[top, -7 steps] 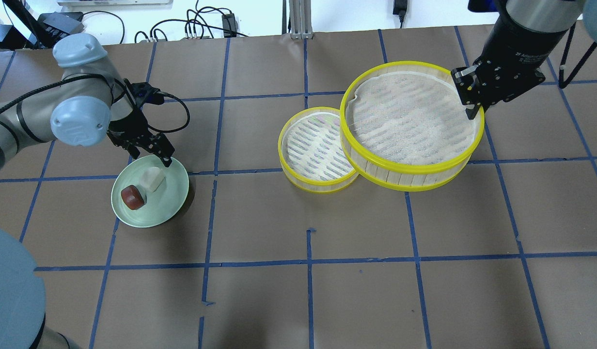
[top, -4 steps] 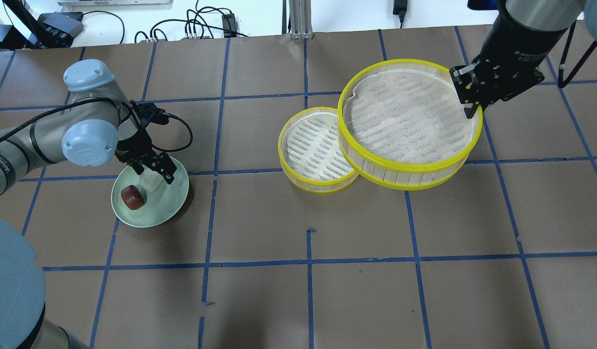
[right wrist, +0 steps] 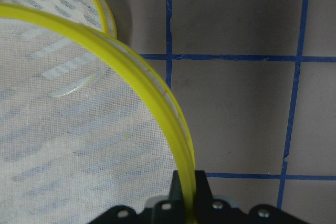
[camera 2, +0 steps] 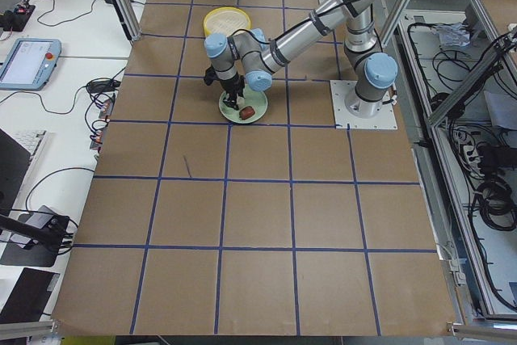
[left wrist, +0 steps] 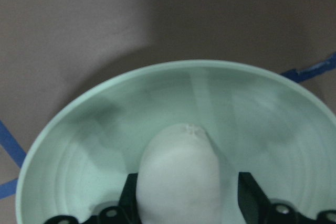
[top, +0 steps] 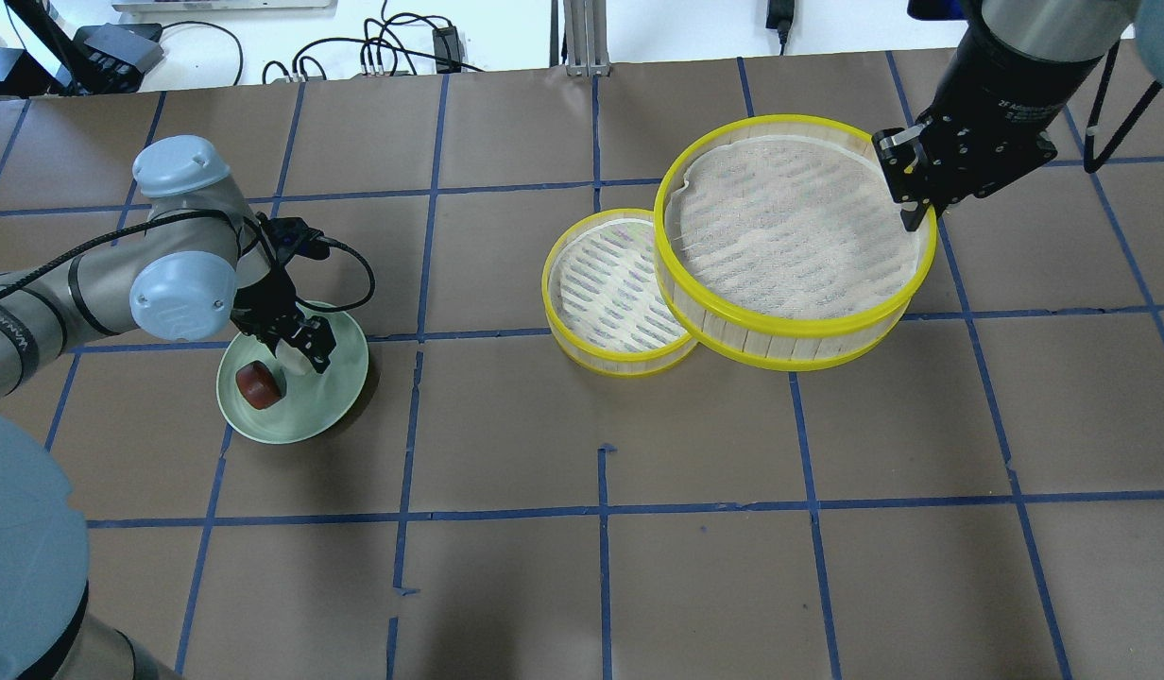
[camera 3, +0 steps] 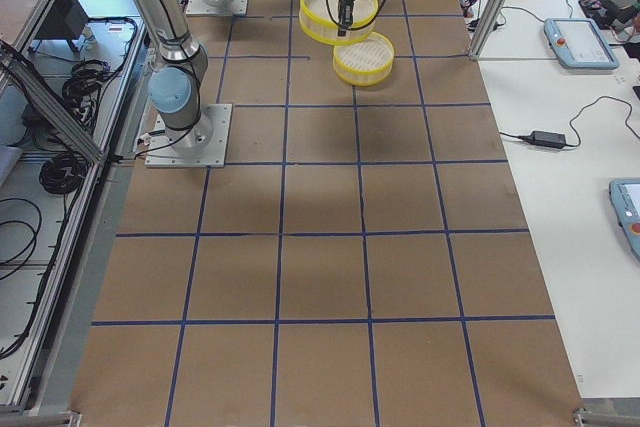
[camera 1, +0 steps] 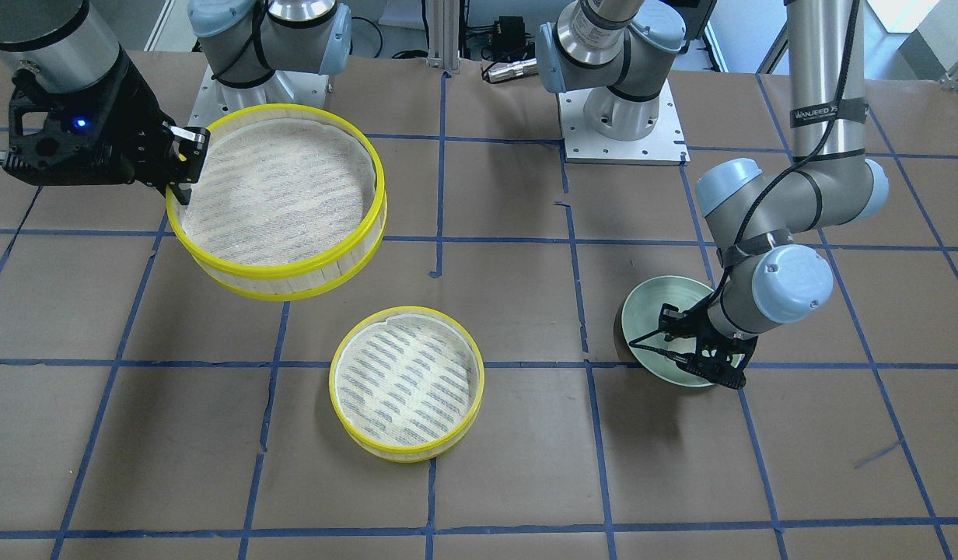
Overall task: Place buns in different layers of steamer
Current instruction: 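Carry the white bun with the left gripper over the lower steamer tier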
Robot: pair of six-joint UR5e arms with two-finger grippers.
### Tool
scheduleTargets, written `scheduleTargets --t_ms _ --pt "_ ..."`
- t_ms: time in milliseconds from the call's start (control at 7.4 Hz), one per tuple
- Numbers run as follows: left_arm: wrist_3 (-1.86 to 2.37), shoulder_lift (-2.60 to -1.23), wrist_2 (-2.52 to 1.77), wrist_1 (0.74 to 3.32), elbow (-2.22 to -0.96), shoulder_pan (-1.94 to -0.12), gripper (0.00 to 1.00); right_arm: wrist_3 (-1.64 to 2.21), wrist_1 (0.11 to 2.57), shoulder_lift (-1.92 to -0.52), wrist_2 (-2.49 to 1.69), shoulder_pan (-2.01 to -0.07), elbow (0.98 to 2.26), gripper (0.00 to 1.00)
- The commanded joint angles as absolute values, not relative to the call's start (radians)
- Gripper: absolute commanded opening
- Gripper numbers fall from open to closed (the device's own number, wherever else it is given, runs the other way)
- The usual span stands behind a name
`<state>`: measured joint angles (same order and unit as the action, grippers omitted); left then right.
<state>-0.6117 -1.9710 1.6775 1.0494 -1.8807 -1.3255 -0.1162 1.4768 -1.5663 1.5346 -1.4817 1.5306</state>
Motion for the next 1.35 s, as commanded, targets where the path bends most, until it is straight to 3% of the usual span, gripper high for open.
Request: scheduleTargets --t_ms 0,676,1216 --pt "-0.569 -1.959 1.687 1.052 -1.868 -1.328 0.11 -0.117 1.477 -1.566 1.534 -1.482 1.525 0.11" --pt "-0.088 -1.907 1.480 1.337 -1.620 -1.530 0.08 -0.117 1.477 -1.563 1.552 -1.479 1.516 0.12" --pt "0.325 -1.965 1.151 1.120 -1.612 -1.728 0.09 -0.124 1.479 -1.560 1.603 -1.462 1.525 0.13"
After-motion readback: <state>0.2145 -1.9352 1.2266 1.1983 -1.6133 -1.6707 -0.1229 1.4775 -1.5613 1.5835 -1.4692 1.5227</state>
